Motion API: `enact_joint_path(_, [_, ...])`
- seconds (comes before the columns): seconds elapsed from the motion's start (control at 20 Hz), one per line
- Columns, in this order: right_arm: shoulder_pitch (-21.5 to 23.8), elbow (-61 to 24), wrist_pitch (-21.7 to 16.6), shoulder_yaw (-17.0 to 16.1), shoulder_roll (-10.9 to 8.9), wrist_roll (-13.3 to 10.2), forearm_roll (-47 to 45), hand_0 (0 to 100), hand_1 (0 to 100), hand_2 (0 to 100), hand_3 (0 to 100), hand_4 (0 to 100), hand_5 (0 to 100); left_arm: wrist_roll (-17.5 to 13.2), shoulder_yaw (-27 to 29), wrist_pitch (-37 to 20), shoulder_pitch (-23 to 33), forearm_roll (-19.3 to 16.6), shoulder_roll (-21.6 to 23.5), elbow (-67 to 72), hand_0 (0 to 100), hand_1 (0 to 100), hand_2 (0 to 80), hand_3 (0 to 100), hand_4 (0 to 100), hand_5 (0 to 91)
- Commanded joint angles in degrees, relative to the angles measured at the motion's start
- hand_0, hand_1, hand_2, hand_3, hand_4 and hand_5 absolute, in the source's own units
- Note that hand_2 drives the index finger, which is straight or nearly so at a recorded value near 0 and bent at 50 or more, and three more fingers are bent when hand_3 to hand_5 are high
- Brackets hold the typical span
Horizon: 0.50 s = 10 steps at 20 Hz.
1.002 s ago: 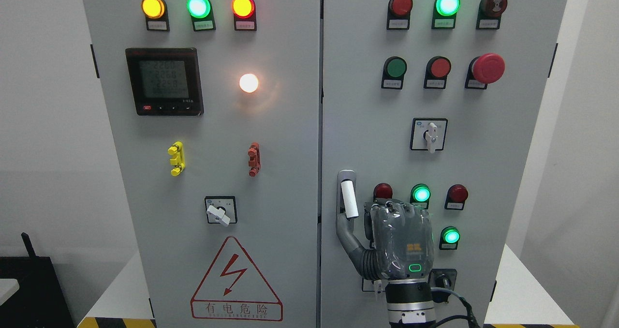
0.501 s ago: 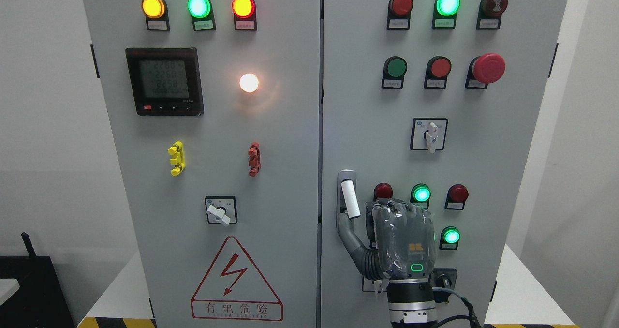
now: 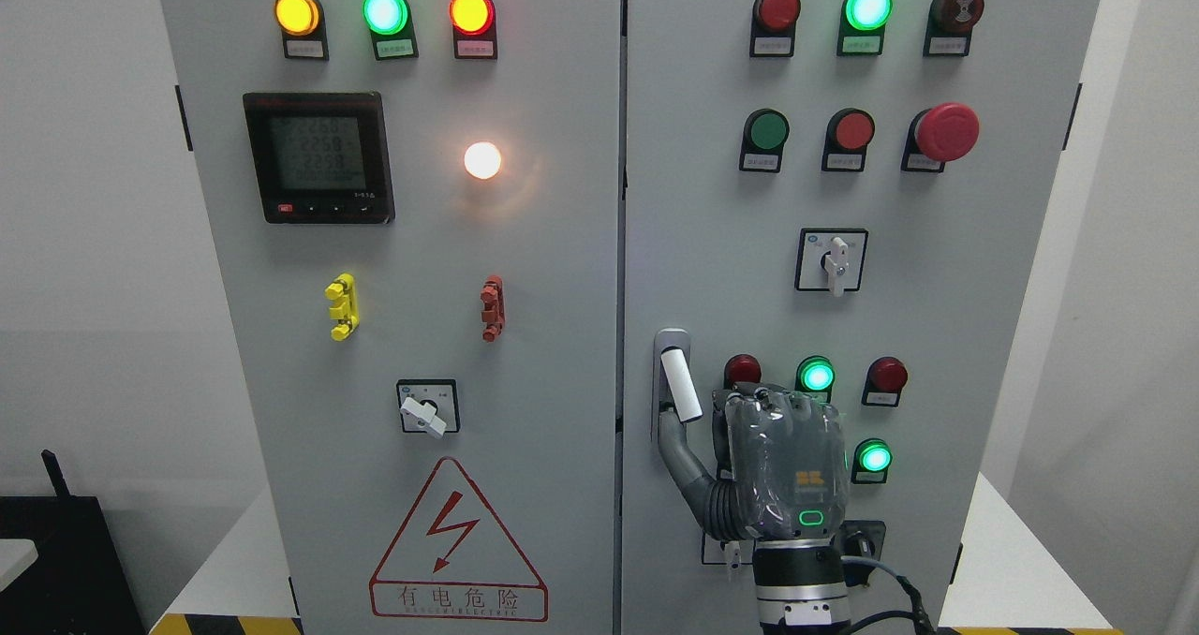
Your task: Release door handle
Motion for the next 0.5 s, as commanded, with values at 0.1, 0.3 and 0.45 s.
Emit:
enact_joint_path(0.1, [0.47, -0.17, 0.01, -0.15, 0.0, -0.13, 0.09, 49, 44, 100, 100, 100, 99, 0.03, -0.7, -0.01, 0.0, 0.0, 0.0, -0.88, 12, 39, 0.0, 0, 0, 0.0])
enact_joint_path(0.3, [0.47, -0.17, 0.01, -0.15, 0.0, -0.13, 0.09, 49, 44, 100, 100, 100, 99, 0.03, -0.7, -0.01, 0.0, 0.0, 0.0, -0.88, 12, 39, 0.0, 0, 0, 0.0])
enact_joint_path(0.45, [0.38, -0.17, 0.01, -0.33, 0.0, -0.13, 0.09, 50, 44, 100, 100, 100, 99, 0.03, -0.7, -0.01, 0.0, 0.0, 0.0, -0.88, 12, 39, 0.0, 0, 0, 0.0])
